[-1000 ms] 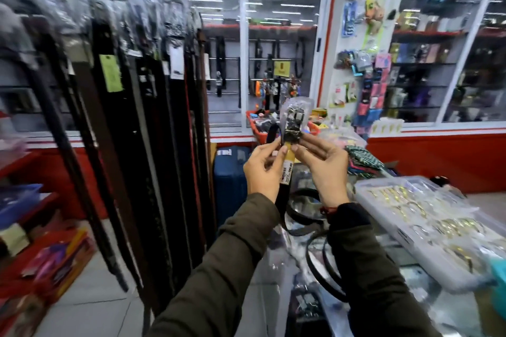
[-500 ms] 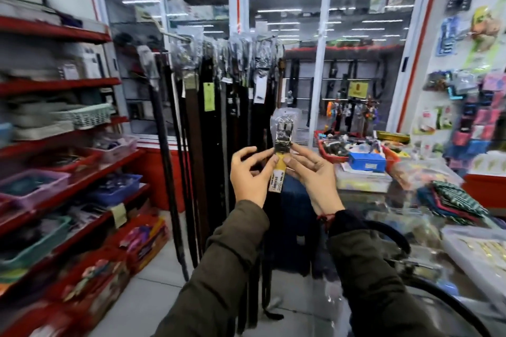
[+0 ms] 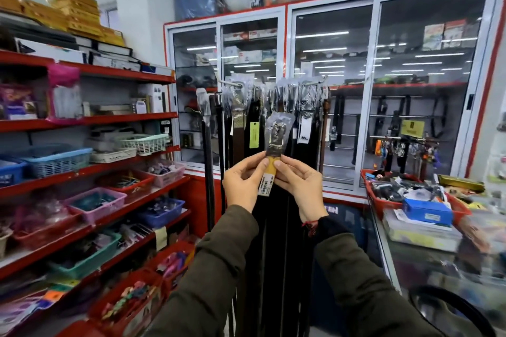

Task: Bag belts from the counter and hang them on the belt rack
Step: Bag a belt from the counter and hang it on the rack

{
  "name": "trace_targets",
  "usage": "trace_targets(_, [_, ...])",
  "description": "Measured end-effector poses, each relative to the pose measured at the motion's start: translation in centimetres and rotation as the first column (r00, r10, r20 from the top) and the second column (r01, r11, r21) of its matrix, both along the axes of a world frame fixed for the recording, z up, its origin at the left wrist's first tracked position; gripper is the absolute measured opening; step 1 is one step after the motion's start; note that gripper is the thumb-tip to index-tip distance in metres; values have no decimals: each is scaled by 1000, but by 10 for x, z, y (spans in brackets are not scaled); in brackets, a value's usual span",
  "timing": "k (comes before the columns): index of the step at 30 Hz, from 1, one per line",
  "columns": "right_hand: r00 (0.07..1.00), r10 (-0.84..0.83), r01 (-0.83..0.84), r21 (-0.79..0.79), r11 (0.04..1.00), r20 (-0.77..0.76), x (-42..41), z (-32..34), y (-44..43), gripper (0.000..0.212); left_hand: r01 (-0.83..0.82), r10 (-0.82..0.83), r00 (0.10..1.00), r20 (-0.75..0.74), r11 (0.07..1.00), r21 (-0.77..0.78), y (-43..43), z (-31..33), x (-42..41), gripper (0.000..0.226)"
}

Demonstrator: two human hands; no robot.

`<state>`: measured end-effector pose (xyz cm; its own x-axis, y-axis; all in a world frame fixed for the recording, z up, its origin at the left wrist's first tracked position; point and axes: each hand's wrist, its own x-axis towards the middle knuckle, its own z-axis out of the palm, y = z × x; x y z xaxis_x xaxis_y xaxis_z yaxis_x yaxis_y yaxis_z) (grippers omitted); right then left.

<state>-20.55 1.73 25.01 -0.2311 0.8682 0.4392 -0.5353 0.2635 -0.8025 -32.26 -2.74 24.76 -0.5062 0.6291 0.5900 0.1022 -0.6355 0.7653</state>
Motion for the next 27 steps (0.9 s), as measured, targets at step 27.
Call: trace_targets(27, [991, 22, -38, 121, 992, 133, -115, 133, 24, 26, -42, 34, 966, 256, 999, 26, 9, 116, -101, 22])
